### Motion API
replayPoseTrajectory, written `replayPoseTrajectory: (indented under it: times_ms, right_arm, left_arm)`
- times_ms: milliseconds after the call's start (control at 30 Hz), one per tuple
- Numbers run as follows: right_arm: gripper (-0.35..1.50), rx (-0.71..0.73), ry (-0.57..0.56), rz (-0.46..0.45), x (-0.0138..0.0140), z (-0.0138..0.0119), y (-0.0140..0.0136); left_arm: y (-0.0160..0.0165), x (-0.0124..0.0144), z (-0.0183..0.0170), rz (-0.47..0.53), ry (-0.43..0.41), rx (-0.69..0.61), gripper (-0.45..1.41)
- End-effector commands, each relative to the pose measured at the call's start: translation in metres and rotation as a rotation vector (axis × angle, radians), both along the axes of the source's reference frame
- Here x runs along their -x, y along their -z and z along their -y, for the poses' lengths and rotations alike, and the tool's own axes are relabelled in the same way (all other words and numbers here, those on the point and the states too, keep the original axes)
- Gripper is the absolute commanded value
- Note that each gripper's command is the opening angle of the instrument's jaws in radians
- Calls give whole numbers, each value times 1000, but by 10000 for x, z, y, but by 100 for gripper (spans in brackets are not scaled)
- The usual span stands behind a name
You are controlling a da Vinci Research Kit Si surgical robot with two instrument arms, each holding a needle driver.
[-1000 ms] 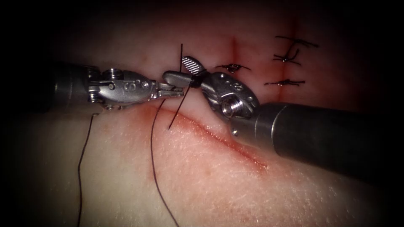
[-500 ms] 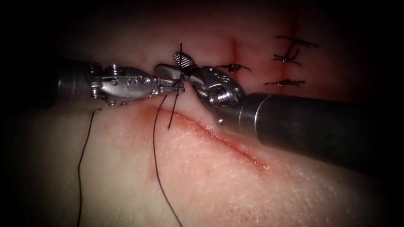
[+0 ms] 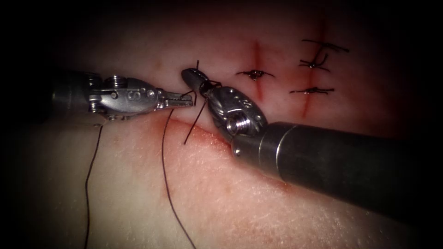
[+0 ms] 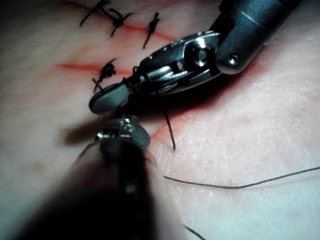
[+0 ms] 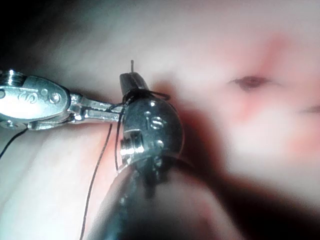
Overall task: Wound Closure
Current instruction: Tension the knot by pulling the left jaws up and the right jaws down.
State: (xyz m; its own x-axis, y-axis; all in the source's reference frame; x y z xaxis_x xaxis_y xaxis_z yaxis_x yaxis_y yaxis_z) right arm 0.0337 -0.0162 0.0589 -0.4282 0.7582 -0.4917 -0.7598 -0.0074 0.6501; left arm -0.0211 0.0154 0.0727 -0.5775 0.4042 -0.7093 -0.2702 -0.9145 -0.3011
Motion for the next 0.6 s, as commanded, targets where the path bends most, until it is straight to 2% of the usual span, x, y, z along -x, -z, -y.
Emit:
replayPoseTrajectory:
  times_ms: [33, 200, 367, 433, 500, 600]
  right_arm:
    - [-35, 14, 17, -14, -16, 1, 7]
    - [-35, 120, 47, -17, -21, 16, 23]
    - [-35, 190, 48, -18, -18, 36, 18]
    - [-35, 207, 59, -11, -16, 47, 8]
    - [-35, 210, 61, -11, -16, 51, 6]
    - [-35, 235, 65, -4, -20, 70, -5]
  left_arm:
    - [-6, 3, 2, -1, 3, -2, -45]
    - [-9, -16, -1, -13, 11, -13, -45]
    - [-12, -36, -9, -32, 18, -22, -45]
    - [-7, -45, -28, -24, 31, -32, -45]
    - [-5, -46, -33, -21, 35, -35, -45]
    - [-1, -44, -67, -23, 47, -52, -45]
